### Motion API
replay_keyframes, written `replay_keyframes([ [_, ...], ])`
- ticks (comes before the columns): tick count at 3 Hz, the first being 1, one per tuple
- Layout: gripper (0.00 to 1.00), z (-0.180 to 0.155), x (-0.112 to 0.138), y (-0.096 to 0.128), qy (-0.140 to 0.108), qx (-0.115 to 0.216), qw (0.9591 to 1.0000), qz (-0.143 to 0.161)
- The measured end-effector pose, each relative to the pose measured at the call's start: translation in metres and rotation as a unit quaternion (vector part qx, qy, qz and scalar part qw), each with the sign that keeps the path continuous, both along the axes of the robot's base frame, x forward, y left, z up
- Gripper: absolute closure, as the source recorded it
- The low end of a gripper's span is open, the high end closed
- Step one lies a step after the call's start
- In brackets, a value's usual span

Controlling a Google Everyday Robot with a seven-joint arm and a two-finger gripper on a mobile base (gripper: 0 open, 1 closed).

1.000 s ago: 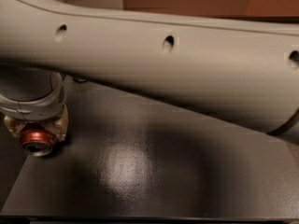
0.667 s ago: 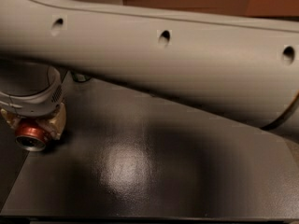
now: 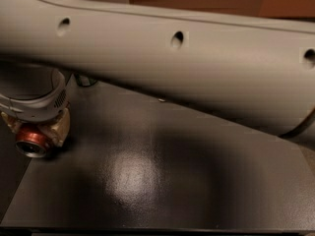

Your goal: Place coke can upright

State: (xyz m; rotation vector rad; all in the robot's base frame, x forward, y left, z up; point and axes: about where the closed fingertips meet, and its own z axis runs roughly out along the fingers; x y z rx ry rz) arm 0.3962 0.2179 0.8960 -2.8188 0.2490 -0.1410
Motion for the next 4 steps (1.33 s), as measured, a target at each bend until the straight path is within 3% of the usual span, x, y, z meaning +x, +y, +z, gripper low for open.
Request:
replay_keyframes([
  [2, 1.00, -0.006, 0.017, -0.017, 0.037, 0.057, 0.9975, -0.016],
  [4, 1.00, -0.007, 0.032, -0.046, 0.103, 0.086, 0.9903, -0.036],
])
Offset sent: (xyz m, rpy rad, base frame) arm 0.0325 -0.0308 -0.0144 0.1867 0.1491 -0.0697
